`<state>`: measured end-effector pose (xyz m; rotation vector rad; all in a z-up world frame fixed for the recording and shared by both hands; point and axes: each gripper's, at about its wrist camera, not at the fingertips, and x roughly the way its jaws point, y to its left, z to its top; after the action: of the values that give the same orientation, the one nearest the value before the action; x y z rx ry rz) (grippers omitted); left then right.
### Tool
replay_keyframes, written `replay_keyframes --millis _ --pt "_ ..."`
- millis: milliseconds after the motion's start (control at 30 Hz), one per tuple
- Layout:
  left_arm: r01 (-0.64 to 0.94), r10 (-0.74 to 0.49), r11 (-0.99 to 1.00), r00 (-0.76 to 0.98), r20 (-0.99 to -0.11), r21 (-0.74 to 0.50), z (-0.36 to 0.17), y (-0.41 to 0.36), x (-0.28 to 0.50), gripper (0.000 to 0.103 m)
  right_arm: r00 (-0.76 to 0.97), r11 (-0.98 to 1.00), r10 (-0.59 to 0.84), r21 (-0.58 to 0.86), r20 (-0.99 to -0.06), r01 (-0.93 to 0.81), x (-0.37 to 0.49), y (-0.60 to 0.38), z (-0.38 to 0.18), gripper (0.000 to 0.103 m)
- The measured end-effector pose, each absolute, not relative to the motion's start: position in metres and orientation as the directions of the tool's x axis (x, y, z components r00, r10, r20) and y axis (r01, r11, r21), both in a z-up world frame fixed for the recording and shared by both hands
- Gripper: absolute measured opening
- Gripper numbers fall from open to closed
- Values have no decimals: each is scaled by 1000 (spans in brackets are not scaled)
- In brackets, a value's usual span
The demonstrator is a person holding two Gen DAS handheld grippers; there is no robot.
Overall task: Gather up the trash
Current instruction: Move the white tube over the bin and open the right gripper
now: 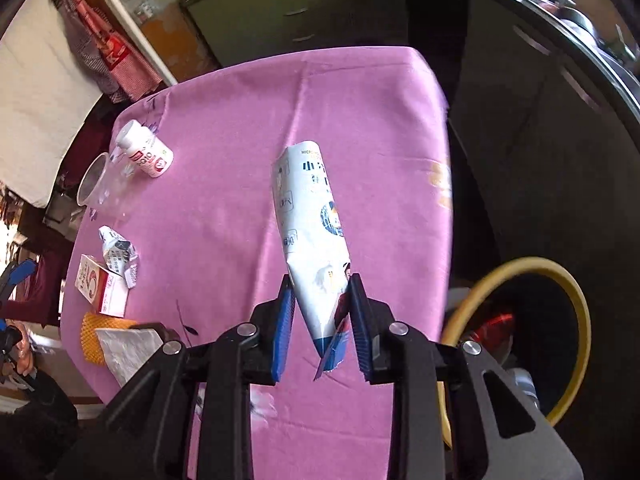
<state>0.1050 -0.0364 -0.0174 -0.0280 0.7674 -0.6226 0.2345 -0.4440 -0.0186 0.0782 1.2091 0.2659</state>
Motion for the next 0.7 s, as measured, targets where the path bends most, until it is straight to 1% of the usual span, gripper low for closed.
replay_keyframes --millis 100,233,367,467,500,600,700 --pt "538 -547 808 537 -642 -238 -17 -45 103 91 322 985 169 167 -932 -32 213 -500 -26 28" --pt "565 -561 792 519 -645 -234 -17 -56 100 91 273 984 86 124 -958 125 198 -563 -57 28" --pt "586 -571 776 497 -653 -232 -17 -65 97 92 242 966 100 152 -965 209 204 -597 -85 30" --pt "617 -583 754 472 -662 -224 -18 -72 93 95 251 948 87 157 -964 276 207 -615 -95 70" --pt "633 -589 743 462 -664 -219 -18 -75 91 96 265 943 81 161 -961 293 207 -619 -96 70" --pt "686 -596 703 424 -682 -187 -24 -86 85 96 315 922 128 230 -940 312 197 -628 -91 70" --pt "739 -578 660 387 -718 -133 -37 -101 83 96 360 928 136 246 -923 281 180 -622 -78 70"
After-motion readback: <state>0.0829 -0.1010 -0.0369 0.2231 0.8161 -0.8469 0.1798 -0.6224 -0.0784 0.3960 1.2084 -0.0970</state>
